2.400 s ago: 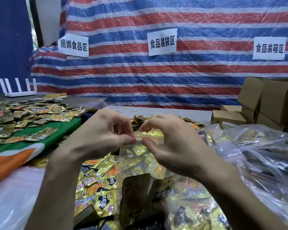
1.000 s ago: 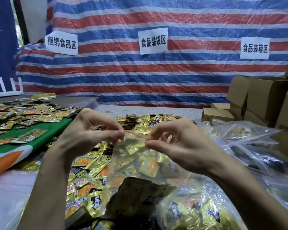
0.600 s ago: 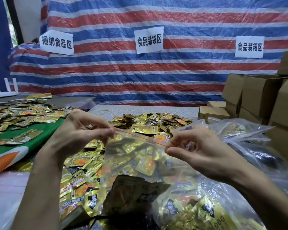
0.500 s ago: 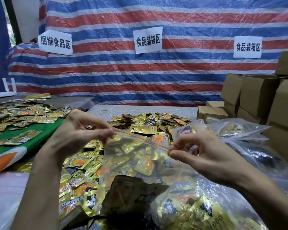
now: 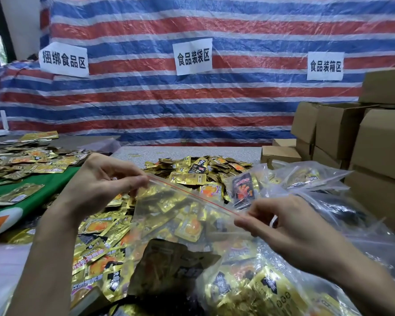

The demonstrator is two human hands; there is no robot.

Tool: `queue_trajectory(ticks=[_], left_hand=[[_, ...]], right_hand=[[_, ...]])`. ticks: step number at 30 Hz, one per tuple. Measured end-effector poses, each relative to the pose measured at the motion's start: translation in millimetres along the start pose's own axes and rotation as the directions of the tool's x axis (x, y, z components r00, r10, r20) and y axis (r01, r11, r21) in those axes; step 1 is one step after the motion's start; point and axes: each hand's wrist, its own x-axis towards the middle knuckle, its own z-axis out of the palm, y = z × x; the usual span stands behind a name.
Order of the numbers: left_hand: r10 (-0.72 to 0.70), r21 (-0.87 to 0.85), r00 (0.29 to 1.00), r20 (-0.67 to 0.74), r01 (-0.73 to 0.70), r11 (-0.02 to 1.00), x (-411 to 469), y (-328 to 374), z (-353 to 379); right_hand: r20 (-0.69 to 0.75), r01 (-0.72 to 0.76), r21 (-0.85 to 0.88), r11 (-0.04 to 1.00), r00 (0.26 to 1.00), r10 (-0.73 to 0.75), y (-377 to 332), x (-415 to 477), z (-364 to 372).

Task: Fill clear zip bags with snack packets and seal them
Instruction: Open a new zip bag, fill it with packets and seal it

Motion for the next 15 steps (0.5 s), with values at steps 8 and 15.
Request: queue_trajectory(ticks=[8, 15], left_hand=[[-0.084, 0.058, 0.995, -0.061, 0.088, 0.994, 27, 10, 72], [-0.179, 0.026, 0.975, -0.133, 0.184, 0.983, 65, 22, 150]], right_hand=[[-0.041, -0.089, -0.065, 0.994, 0.995, 0.086, 26, -29, 0], [-0.108, -0.13, -0.002, 0.992, 0.986, 0.129, 42, -35, -12]])
